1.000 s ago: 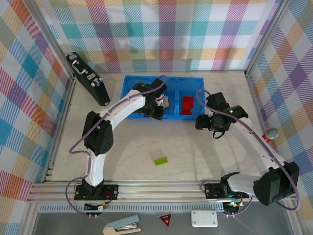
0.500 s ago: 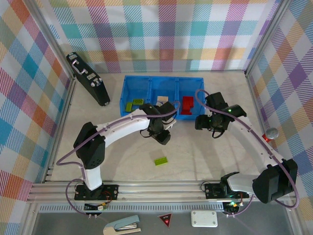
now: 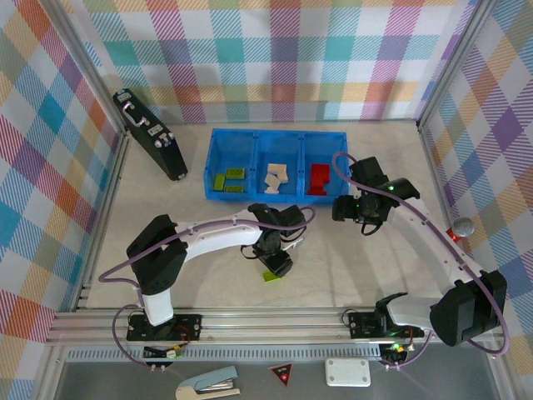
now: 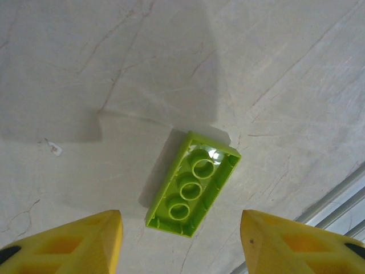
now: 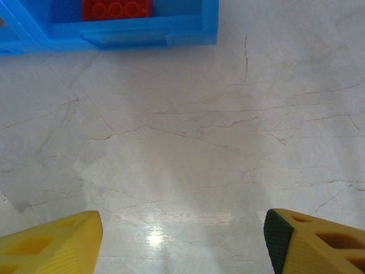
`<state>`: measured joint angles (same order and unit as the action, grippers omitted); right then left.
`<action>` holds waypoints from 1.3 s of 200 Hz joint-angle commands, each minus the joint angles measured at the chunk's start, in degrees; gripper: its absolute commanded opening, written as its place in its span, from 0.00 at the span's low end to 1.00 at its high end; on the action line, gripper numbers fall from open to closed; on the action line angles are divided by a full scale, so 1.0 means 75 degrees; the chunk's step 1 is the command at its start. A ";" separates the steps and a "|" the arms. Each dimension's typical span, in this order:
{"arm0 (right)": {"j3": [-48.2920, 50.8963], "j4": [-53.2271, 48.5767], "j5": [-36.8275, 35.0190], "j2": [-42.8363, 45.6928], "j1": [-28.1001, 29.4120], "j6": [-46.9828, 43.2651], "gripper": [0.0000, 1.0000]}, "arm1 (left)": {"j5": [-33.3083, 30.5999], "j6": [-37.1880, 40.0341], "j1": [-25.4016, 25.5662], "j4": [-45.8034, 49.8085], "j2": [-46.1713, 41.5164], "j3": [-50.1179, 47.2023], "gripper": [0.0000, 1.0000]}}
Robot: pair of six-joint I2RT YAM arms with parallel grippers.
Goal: Sort the legos into containers by color
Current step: Place the lego in the container, then pick up the lego from the middle-left of the table.
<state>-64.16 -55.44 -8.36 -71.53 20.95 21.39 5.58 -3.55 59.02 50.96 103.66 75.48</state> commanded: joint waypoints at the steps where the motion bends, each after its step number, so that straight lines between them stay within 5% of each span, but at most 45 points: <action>1: -0.0094 -0.0237 -0.0083 0.0092 -0.0022 -0.0089 0.76 | 0.0190 -0.0060 0.0167 -0.0247 0.0120 -0.0114 0.61; 105: -0.0176 -0.0271 -0.0027 0.0043 -0.0016 -0.0090 0.76 | -0.0274 -0.0602 0.0543 -0.0747 0.0628 -0.0652 0.62; 196: -0.0082 -0.0190 0.0070 0.0064 -0.0010 -0.0039 0.76 | -0.0665 -0.0884 0.0884 -0.0676 0.0547 -0.0959 0.39; 260: -0.0082 -0.0193 0.0090 0.0093 -0.0022 -0.0010 0.76 | -0.1031 -0.1095 0.0884 -0.0644 0.0269 -0.1006 0.33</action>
<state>-64.16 -56.03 -8.34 -71.53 20.95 21.41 -1.78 -10.28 64.47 43.90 107.26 69.54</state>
